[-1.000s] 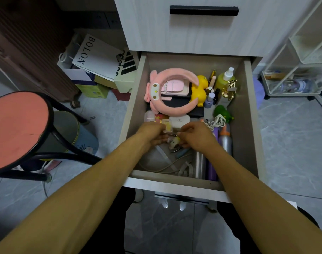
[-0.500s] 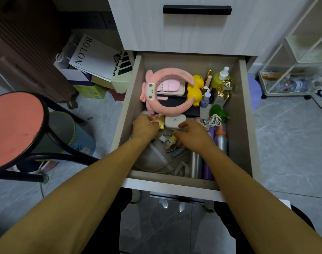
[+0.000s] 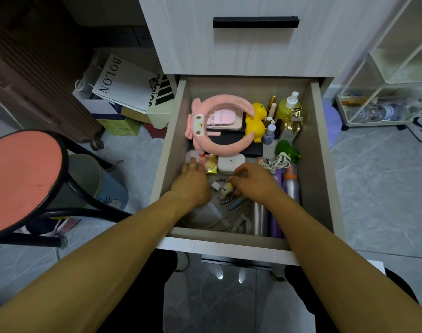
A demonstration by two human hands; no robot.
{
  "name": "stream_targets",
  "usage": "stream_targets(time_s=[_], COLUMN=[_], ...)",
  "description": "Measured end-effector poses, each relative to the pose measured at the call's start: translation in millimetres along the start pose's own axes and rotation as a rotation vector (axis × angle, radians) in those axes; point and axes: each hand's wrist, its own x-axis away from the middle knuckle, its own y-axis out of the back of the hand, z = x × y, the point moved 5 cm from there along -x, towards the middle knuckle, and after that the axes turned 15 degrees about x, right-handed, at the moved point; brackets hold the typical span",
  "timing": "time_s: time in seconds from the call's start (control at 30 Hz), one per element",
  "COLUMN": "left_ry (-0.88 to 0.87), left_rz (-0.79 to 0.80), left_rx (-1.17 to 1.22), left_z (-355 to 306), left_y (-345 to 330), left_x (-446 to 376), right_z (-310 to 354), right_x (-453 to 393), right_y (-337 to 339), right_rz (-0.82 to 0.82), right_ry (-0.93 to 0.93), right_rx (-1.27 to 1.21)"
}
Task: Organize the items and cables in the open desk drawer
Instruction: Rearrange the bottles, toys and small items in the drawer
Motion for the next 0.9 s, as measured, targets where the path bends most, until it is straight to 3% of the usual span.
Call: stream_targets(time_s=[0.23,0.4,0.6,0.77,0.9], left_ry=[0.016,-0.148,-0.13,-0.141,-0.137], left_rz=[-0.009,-0.192,0.106,0.142,0.201], left_rx=[0.036,0.147,-0.032,-0.094,-0.201], left_z=[0,-10,-9,-11,-9], left_y=[0,27,20,18,-1], left_x=[3,8,22,14,8], right_z=[1,5,5,11,9], right_x=[4,10,18,24,27], right_y=[0,8,-9,-24,-30], right_rz=[0.01,-0.003,0.071,0.198,0.263], right_ry=[0.033,0.079,0.195,0.26,0.29], right_rx=[0.075,0.157,0.522,0.827,0.899])
